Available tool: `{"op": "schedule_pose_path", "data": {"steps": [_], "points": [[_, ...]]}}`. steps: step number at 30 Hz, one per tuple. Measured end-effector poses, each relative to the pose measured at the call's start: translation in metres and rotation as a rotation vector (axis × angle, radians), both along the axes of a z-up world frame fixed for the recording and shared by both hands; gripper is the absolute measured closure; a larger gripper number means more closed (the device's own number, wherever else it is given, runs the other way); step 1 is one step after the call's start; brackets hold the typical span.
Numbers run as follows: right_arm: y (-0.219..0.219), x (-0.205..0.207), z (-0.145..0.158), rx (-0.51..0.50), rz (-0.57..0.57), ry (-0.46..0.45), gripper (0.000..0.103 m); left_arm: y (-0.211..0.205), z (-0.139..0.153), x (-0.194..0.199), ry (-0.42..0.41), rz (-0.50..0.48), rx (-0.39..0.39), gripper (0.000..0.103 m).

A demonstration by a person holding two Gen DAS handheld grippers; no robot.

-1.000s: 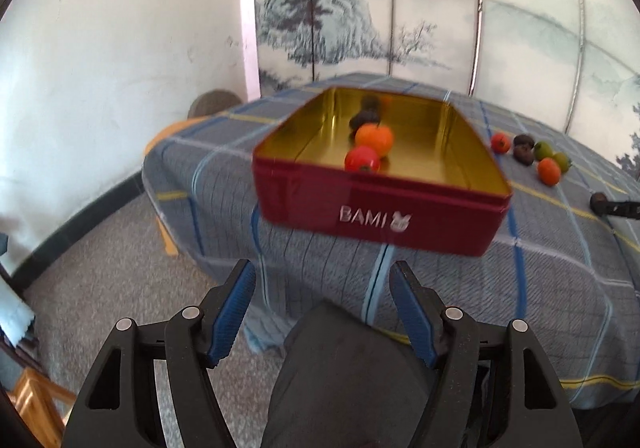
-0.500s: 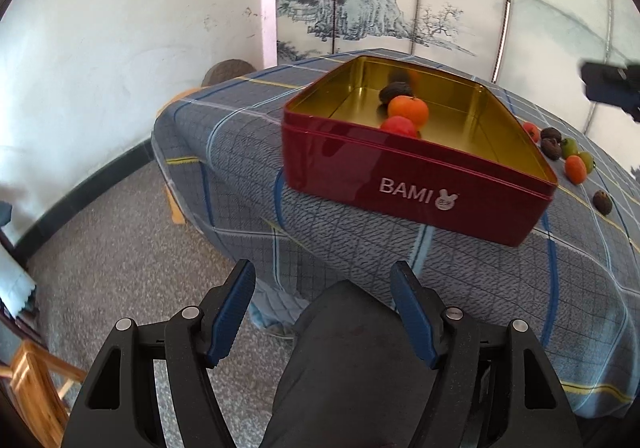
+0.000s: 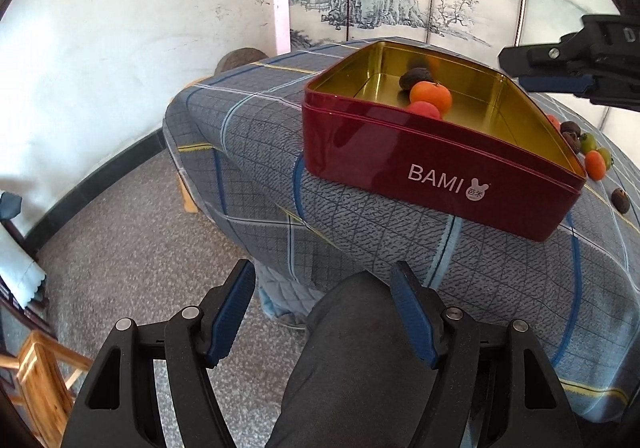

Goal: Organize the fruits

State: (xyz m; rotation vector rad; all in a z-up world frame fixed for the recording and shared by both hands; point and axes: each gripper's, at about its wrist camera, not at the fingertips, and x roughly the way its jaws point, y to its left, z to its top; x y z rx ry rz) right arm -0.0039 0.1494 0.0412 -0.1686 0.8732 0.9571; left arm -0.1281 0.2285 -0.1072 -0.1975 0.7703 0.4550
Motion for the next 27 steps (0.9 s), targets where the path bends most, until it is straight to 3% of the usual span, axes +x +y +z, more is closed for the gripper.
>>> {"op": "schedule_pose_path", "data": {"steps": [6, 9, 12, 14, 18, 22, 24, 27], "points": [[0.008, 0.0, -0.009, -0.024, 0.002, 0.0, 0.07, -0.002, 0.001, 0.0, -0.003, -0.002, 0.022, 0.033], [-0.008, -0.007, -0.001, -0.022, -0.059, -0.049, 0.07, -0.001, 0.001, 0.0, -0.002, 0.002, 0.023, 0.033], [-0.056, -0.011, 0.007, -0.04, -0.202, -0.128, 0.066, 0.0, 0.0, 0.0, 0.002, 0.004, 0.016, 0.033], [-0.101, -0.009, 0.009, -0.067, -0.295, -0.16, 0.054, 0.001, 0.0, 0.0, 0.003, 0.008, 0.009, 0.033], [-0.17, 0.005, -0.006, -0.189, -0.399, -0.133, 0.047, 0.0, 0.0, 0.002, 0.007, 0.004, 0.015, 0.033], [-0.193, 0.018, -0.029, -0.232, -0.429, -0.087, 0.047, -0.007, 0.001, 0.004, 0.016, -0.011, 0.055, 0.032], [-0.193, 0.025, -0.042, -0.237, -0.42, -0.052, 0.052, -0.009, 0.001, 0.004, 0.019, -0.014, 0.066, 0.031], [-0.192, 0.034, -0.057, -0.269, -0.42, -0.031, 0.072, -0.007, -0.001, 0.005, 0.025, -0.016, 0.062, 0.031]]}}
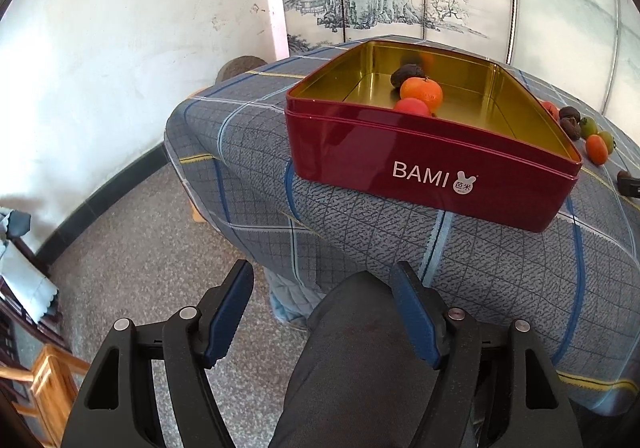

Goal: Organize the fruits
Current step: 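Carry the dark brown fruit over the tray and open the right gripper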

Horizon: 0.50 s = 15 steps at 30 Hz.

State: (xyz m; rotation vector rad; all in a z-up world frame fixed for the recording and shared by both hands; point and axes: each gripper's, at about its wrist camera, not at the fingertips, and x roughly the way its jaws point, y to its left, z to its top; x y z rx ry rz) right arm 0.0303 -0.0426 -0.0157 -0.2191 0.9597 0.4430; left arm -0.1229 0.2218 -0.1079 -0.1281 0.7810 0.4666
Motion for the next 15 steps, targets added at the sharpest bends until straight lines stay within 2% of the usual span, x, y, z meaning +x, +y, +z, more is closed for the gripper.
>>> {"op": "schedule_pose_path", "data": {"steps": [1, 4, 6, 9, 11, 15], "points": [[-0.001, 0.001, -0.001, 0.024, 0.008, 0.02, 0.076, 0.0, 0.0, 0.0, 0.001, 0.0, -0.003, 0.031], [0.01, -0.008, 0.021, 0.071, 0.056, -0.011, 0.076, -0.001, 0.0, 0.001, 0.001, 0.003, -0.004, 0.031], [0.03, -0.014, 0.047, 0.187, 0.135, -0.033, 0.076, -0.002, 0.0, 0.0, 0.001, 0.002, 0.0, 0.031], [0.082, -0.02, 0.077, 0.218, 0.261, -0.068, 0.076, -0.005, 0.001, 0.0, 0.0, -0.004, 0.018, 0.031], [0.12, -0.018, 0.081, 0.223, 0.333, -0.055, 0.076, -0.006, 0.001, -0.001, -0.003, -0.005, 0.029, 0.031], [0.179, -0.016, 0.066, 0.188, 0.408, -0.016, 0.076, -0.004, 0.001, -0.002, -0.007, 0.0, 0.027, 0.031]]}}
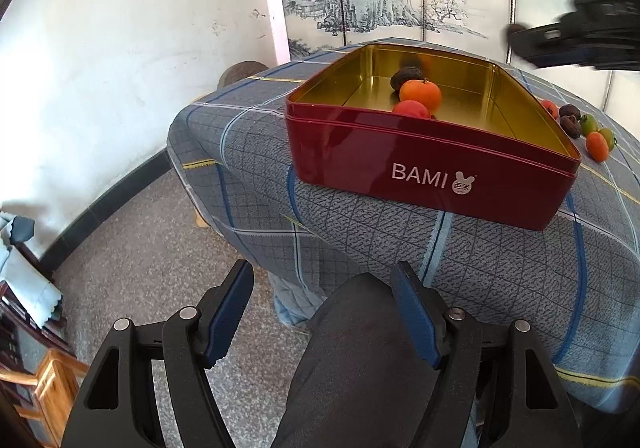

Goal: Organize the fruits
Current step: 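Carry the dark brown fruit over the tray and open the right gripper, then grasp an orange tangerine from the fruit row with the left gripper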

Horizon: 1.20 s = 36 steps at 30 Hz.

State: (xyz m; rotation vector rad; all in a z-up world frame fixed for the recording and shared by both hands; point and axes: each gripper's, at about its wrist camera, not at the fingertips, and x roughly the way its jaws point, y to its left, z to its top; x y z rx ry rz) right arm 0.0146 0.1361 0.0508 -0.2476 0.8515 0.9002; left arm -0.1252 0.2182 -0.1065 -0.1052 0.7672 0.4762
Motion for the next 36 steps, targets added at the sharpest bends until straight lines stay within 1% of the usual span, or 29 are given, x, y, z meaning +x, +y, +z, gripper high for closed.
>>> {"op": "schedule_pose_path", "data": {"steps": [3, 5, 8, 12, 13, 14, 15, 17, 18, 19, 20, 22, 24, 25, 27, 28, 31, 33, 35, 36], "points": [[0.023, 0.002, -0.015, -0.025, 0.014, 0.027, 0.076, 0.002, -0.001, 0.0, 0.0, 0.002, -0.008, 0.031], [0.031, 0.002, -0.021, -0.038, 0.011, 0.036, 0.076, 0.002, -0.001, -0.001, -0.002, 0.002, -0.007, 0.031], [0.034, 0.006, -0.03, -0.051, -0.005, 0.054, 0.075, 0.001, -0.001, -0.002, -0.005, 0.002, -0.003, 0.031], [0.037, 0.011, -0.031, -0.046, -0.02, 0.062, 0.073, 0.0, -0.001, -0.002, -0.005, 0.001, -0.001, 0.031], [0.037, 0.011, -0.029, -0.027, -0.024, 0.065, 0.069, 0.0, -0.001, -0.002, -0.004, 0.001, -0.001, 0.031], [0.034, 0.011, -0.024, 0.004, -0.028, 0.064, 0.061, 0.0, -0.001, -0.001, -0.003, 0.002, 0.0, 0.031], [0.031, 0.01, -0.019, 0.029, -0.035, 0.053, 0.057, 0.001, -0.001, -0.001, -0.002, 0.002, 0.0, 0.031], [0.025, 0.006, -0.01, 0.059, -0.048, 0.02, 0.044, 0.001, -0.001, -0.001, -0.001, 0.002, 0.001, 0.031], [0.02, 0.004, -0.005, 0.071, -0.053, 0.006, 0.042, 0.001, -0.001, -0.001, 0.0, 0.002, 0.002, 0.031], [0.015, 0.002, 0.0, 0.084, -0.059, -0.008, 0.036, 0.0, -0.001, -0.001, 0.0, 0.002, 0.003, 0.031], [0.008, -0.002, 0.004, 0.091, -0.065, -0.023, 0.029, -0.001, 0.0, -0.001, 0.0, 0.002, 0.005, 0.031], [-0.009, -0.009, 0.008, 0.08, -0.086, -0.069, 0.021, -0.001, 0.0, -0.001, 0.002, 0.002, 0.008, 0.031], [-0.033, -0.019, 0.008, 0.046, -0.115, -0.117, 0.02, 0.0, 0.0, -0.001, 0.003, 0.004, 0.006, 0.031], [-0.044, -0.021, 0.006, 0.031, -0.127, -0.127, 0.019, 0.0, 0.0, -0.001, 0.003, 0.005, 0.005, 0.031], [-0.074, -0.024, -0.001, -0.014, -0.174, -0.138, 0.013, -0.001, 0.0, -0.001, 0.003, 0.005, 0.007, 0.031], [-0.09, -0.023, -0.006, -0.034, -0.201, -0.135, 0.006, -0.002, 0.0, -0.001, 0.003, 0.005, 0.011, 0.031], [-0.149, -0.015, -0.022, -0.085, -0.319, -0.109, 0.005, -0.004, 0.001, -0.001, 0.003, 0.002, 0.025, 0.031], [-0.193, -0.007, -0.03, -0.115, -0.424, -0.09, 0.005, -0.006, 0.002, 0.0, 0.005, 0.003, 0.034, 0.031], [-0.231, 0.004, -0.038, -0.147, -0.519, -0.052, 0.003, -0.006, 0.005, -0.003, -0.013, 0.013, 0.04, 0.031], [-0.246, 0.009, -0.042, -0.165, -0.561, -0.039, 0.003, -0.007, 0.009, -0.006, -0.034, 0.017, 0.044, 0.031]]}}
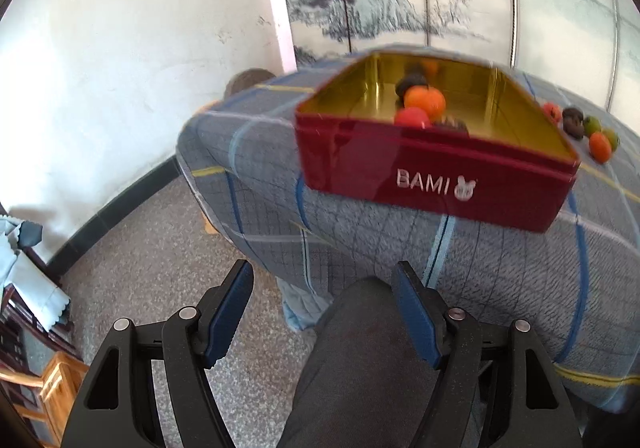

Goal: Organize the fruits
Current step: 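Grasp an orange tangerine from the fruit row with the left gripper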

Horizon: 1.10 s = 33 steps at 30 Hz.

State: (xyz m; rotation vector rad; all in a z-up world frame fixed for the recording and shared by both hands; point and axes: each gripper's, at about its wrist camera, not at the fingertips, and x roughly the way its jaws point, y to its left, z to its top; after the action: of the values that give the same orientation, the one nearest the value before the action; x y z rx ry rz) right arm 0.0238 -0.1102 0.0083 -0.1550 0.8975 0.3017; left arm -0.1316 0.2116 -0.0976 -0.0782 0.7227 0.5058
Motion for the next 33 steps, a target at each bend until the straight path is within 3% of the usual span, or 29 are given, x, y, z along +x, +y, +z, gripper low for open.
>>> {"op": "schedule_pose_path", "data": {"steps": [3, 6, 9, 13, 18, 21, 24, 30, 31, 33], "points": [[-0.047, 0.015, -0.016, -0.049, -0.116, 0.065, 0.002, -0.01, 0.017, -0.006, -0.069, -0.051, 0.042, 0.031], [-0.078, 0.02, -0.03, -0.092, -0.178, 0.097, 0.001, -0.028, 0.041, 0.004, -0.076, -0.176, 0.07, 0.031], [-0.094, 0.02, -0.035, -0.02, -0.199, 0.105, 0.0, -0.044, 0.066, 0.03, -0.043, -0.327, -0.001, 0.029], [-0.1, 0.018, -0.036, -0.017, -0.217, 0.079, 0.0, -0.082, 0.09, 0.085, 0.019, -0.506, -0.09, 0.021], [-0.102, 0.019, -0.036, -0.015, -0.222, 0.079, 0.0, -0.143, 0.092, 0.156, 0.05, -0.673, -0.173, 0.021], [-0.103, 0.019, -0.036, -0.011, -0.215, 0.079, 0.0, -0.173, 0.077, 0.191, 0.095, -0.7, -0.144, 0.021], [-0.099, 0.016, -0.036, -0.01, -0.196, 0.079, 0.0, -0.184, 0.062, 0.216, 0.129, -0.708, -0.181, 0.021], [-0.102, 0.014, -0.035, 0.021, -0.193, 0.076, 0.0, -0.184, 0.039, 0.245, 0.145, -0.633, -0.26, 0.025], [-0.103, 0.014, -0.035, 0.025, -0.193, 0.076, 0.0, -0.184, 0.035, 0.249, 0.15, -0.625, -0.272, 0.026], [-0.104, 0.014, -0.034, 0.034, -0.193, 0.075, 0.0, -0.186, 0.022, 0.257, 0.18, -0.625, -0.298, 0.043]]}}
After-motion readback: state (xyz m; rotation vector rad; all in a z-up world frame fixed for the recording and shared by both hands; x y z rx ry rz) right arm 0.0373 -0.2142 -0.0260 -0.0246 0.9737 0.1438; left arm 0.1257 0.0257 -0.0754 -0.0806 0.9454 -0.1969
